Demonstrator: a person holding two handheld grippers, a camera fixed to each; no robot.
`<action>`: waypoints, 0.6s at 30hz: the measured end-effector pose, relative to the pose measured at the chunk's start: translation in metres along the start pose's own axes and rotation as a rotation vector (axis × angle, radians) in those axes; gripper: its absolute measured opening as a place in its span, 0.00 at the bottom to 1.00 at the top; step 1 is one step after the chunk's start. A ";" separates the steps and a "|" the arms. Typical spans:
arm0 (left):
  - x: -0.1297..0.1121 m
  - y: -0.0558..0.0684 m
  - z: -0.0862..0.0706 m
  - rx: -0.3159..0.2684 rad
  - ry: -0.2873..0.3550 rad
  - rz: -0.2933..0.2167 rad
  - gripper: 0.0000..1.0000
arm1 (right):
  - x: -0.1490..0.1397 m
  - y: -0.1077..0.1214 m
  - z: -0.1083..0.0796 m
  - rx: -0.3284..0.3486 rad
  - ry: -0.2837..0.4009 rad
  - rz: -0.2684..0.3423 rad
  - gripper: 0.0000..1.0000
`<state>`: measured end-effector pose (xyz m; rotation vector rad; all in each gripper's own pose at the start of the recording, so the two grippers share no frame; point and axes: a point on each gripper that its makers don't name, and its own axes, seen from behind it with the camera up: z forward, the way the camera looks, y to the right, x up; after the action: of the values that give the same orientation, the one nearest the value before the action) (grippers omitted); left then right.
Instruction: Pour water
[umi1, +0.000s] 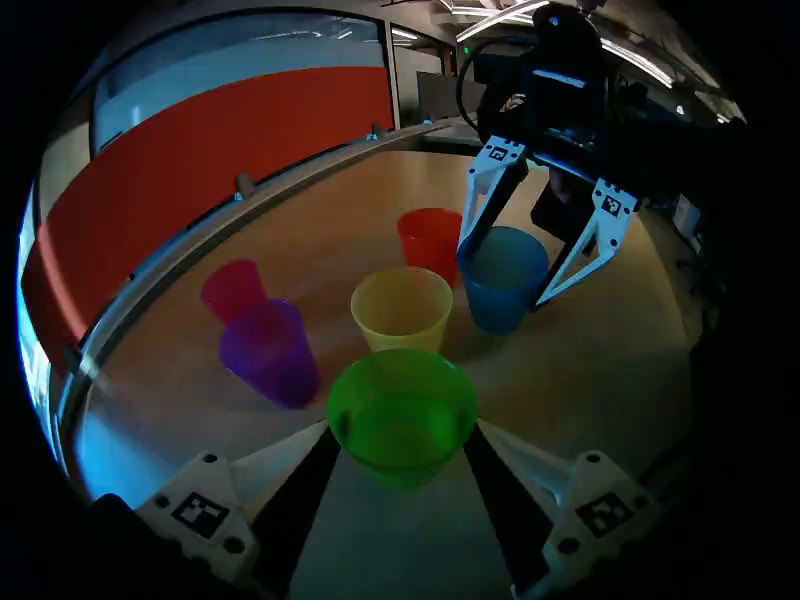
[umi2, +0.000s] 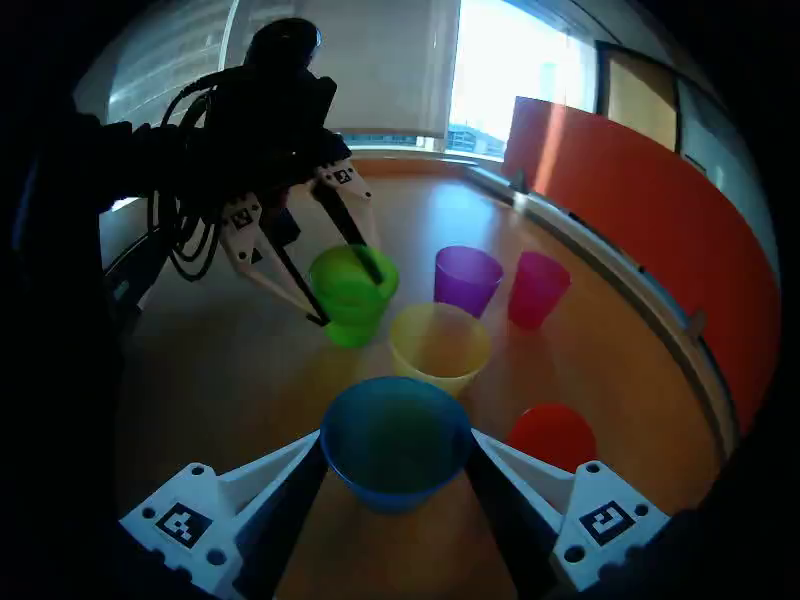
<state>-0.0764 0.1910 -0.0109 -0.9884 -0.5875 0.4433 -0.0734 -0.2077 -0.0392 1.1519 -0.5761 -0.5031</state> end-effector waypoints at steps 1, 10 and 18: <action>0.001 0.000 0.000 0.000 0.001 0.000 0.83 | 0.000 0.000 0.000 0.000 0.001 -0.001 0.92; 0.003 -0.002 0.004 0.001 0.006 0.003 0.83 | -0.001 -0.001 0.002 0.002 0.000 -0.004 0.92; 0.001 -0.001 0.008 -0.002 0.004 0.002 0.83 | -0.001 -0.003 0.006 0.009 0.003 0.004 0.92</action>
<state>-0.0806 0.1962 -0.0061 -0.9914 -0.5837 0.4424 -0.0784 -0.2122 -0.0405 1.1601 -0.5784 -0.4951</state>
